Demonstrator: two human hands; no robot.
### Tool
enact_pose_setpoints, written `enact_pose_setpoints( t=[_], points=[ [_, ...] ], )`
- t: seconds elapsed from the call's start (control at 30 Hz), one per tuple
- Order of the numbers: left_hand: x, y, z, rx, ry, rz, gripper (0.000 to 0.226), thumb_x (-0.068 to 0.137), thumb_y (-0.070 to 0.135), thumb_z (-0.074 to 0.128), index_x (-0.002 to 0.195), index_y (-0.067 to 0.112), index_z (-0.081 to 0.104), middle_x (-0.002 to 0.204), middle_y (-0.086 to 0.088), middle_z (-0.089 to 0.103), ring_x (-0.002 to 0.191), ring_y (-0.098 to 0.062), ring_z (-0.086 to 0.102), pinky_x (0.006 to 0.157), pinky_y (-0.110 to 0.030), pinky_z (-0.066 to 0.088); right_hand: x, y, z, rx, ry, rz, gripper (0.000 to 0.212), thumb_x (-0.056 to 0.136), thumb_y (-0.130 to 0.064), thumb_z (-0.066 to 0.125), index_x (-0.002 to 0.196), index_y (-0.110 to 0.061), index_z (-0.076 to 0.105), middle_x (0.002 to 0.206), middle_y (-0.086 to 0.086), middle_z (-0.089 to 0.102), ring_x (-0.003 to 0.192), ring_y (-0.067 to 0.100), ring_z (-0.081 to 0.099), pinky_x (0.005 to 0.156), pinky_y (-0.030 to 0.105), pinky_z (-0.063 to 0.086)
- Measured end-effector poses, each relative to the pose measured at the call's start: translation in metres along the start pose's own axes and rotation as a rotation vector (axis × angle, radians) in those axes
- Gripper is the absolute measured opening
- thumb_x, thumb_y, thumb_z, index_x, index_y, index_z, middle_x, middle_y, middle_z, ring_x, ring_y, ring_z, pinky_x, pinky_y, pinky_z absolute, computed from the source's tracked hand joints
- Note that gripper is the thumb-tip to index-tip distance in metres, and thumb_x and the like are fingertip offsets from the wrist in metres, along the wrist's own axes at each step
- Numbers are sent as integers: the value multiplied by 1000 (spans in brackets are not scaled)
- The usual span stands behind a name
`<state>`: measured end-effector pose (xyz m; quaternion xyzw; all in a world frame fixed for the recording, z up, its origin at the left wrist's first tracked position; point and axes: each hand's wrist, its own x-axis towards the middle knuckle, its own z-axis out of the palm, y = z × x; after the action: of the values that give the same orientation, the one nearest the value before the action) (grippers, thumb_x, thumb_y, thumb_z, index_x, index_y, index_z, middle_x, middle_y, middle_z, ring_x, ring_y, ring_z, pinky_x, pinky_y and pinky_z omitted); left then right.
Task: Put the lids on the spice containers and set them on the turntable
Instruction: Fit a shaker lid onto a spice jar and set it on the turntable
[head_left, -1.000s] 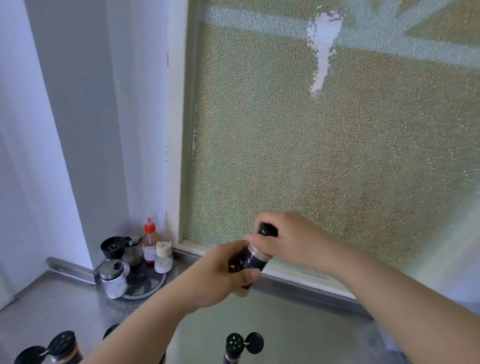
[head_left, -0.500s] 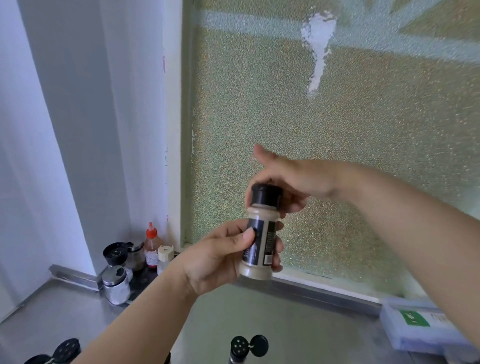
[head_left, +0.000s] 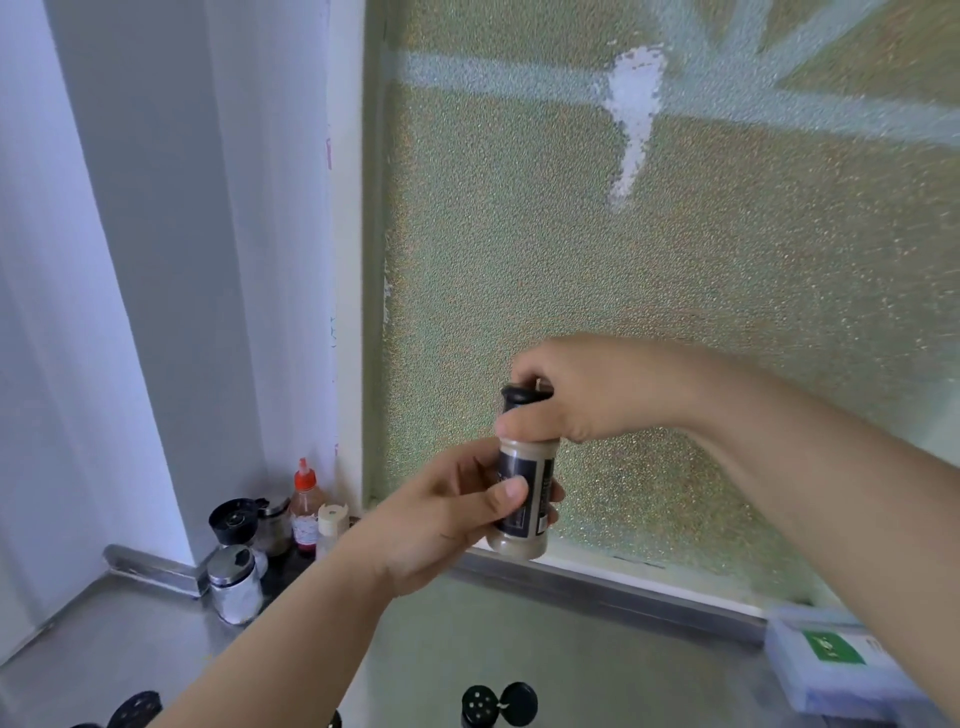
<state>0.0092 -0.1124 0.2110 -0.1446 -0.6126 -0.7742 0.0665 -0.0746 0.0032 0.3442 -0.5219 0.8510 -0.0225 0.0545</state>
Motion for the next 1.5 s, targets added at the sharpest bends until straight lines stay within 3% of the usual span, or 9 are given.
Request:
enact_pose_setpoints(
  t=[0.07, 0.13, 0.27, 0.4, 0.67, 0.8, 0.93, 1.1, 1.5],
  points=[
    [-3, -4, 4, 106, 62, 8, 35, 76, 32, 68, 103, 11, 62, 93, -4, 70, 87, -22, 63, 80, -47, 40, 0, 1, 9, 0, 17, 8, 36, 85, -52, 53, 88, -17, 61, 75, 0, 63, 57, 10, 49, 55, 27, 42],
    [-4, -4, 7, 198, 134, -5, 23, 82, 26, 64, 101, 13, 63, 92, -3, 71, 84, -17, 63, 75, -34, 47, 0, 4, 17, 17, 52, 24, 32, 86, -51, 51, 82, -20, 56, 72, -4, 59, 57, 9, 48, 56, 28, 42],
    [-1, -14, 10, 458, 251, 12, 25, 79, 28, 57, 99, 14, 59, 91, -21, 65, 79, -16, 57, 74, -32, 48, 6, 10, 35, -17, 132, 40, 26, 87, -49, 50, 76, -25, 48, 72, -4, 57, 59, 11, 50, 53, 28, 39],
    [-2, -26, 0, 684, 304, 9, 5, 84, 21, 54, 88, 18, 51, 68, 5, 52, 59, -4, 45, 63, -21, 41, 17, 15, 55, 12, 173, 46, 34, 87, -53, 47, 75, -21, 49, 71, -3, 56, 59, 13, 49, 52, 28, 36],
    [-34, -36, -45, 834, 456, -126, 14, 84, 19, 55, 95, 17, 47, 71, 10, 52, 62, -7, 47, 66, -29, 45, 64, -13, 95, 149, 111, -78, 31, 86, -47, 52, 81, -17, 44, 68, 0, 52, 57, 15, 45, 51, 31, 33],
    [-70, -47, -91, 833, 564, -302, 29, 79, 19, 64, 105, 25, 53, 85, 12, 63, 71, 10, 57, 70, -11, 48, 107, -46, 130, 139, 1, -97, 34, 82, -47, 57, 88, -15, 48, 79, 4, 57, 68, 20, 53, 56, 31, 39],
    [-109, -31, -145, 854, 706, -430, 60, 77, 23, 68, 129, 38, 42, 120, 15, 57, 103, -5, 59, 97, -29, 47, 165, -69, 172, 120, -34, -131, 31, 80, -40, 62, 94, -17, 47, 84, 6, 58, 75, 23, 53, 50, 25, 34],
    [-168, -8, -194, 842, 1098, -372, 30, 80, 15, 66, 103, 31, 56, 99, 18, 62, 97, -7, 61, 95, -31, 46, 242, -87, 251, 140, -94, -125, 22, 78, -26, 64, 89, -10, 54, 88, 10, 63, 85, 29, 60, 68, 32, 47],
    [-246, -18, -243, 809, 1253, -491, 32, 78, 6, 67, 87, 36, 60, 92, 9, 69, 87, -11, 66, 90, -40, 51, 333, -105, 361, 183, -70, 60, 46, 88, -18, 56, 133, -18, 44, 133, 9, 48, 121, 29, 49, 98, 39, 42]
  ],
)
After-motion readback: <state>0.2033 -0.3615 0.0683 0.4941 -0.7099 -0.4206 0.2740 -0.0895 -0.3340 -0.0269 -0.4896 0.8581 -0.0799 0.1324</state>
